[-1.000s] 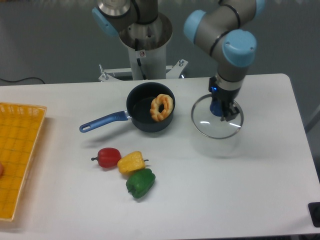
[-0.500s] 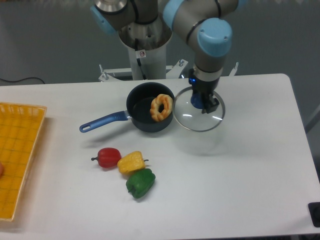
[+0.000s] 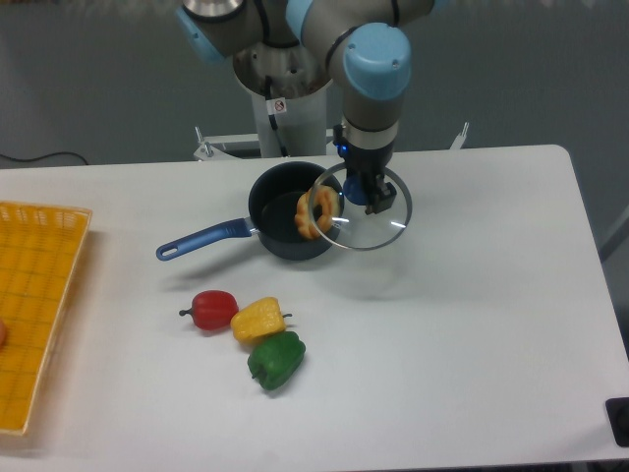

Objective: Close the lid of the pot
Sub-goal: 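Carry the glass lid over the blue saucepan, then lower the glass lid onto the saucepan rim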

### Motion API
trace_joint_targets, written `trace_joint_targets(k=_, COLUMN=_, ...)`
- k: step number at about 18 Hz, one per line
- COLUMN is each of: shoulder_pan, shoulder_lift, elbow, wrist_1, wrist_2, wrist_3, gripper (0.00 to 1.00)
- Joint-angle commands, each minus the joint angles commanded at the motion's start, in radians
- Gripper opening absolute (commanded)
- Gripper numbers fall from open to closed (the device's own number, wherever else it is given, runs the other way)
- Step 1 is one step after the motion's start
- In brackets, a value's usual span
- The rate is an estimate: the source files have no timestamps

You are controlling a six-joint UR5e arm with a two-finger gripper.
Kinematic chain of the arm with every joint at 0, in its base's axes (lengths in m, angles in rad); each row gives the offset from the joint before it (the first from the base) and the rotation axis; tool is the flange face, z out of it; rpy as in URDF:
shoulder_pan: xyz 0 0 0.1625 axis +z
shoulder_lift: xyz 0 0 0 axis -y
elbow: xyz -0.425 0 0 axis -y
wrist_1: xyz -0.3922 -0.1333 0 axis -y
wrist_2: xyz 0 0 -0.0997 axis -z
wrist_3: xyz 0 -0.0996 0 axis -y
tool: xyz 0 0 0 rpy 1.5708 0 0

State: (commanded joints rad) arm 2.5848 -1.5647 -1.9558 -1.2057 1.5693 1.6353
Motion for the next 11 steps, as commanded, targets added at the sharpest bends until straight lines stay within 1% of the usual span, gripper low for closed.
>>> trace_joint_targets(k=5, shoulder_pan=-0.028, shoulder_lift=0.026, elbow=-0.051, wrist_1=0.006, wrist_2=0.0, wrist_3=-0.041, gripper=0.62)
trace_joint_targets(k=11, shoulder_pan=-0.037, shoulder_lift=0.057, elbow=-0.091, wrist_1=0.008, wrist_2=0.0, wrist_3=-0.066, gripper=0.62)
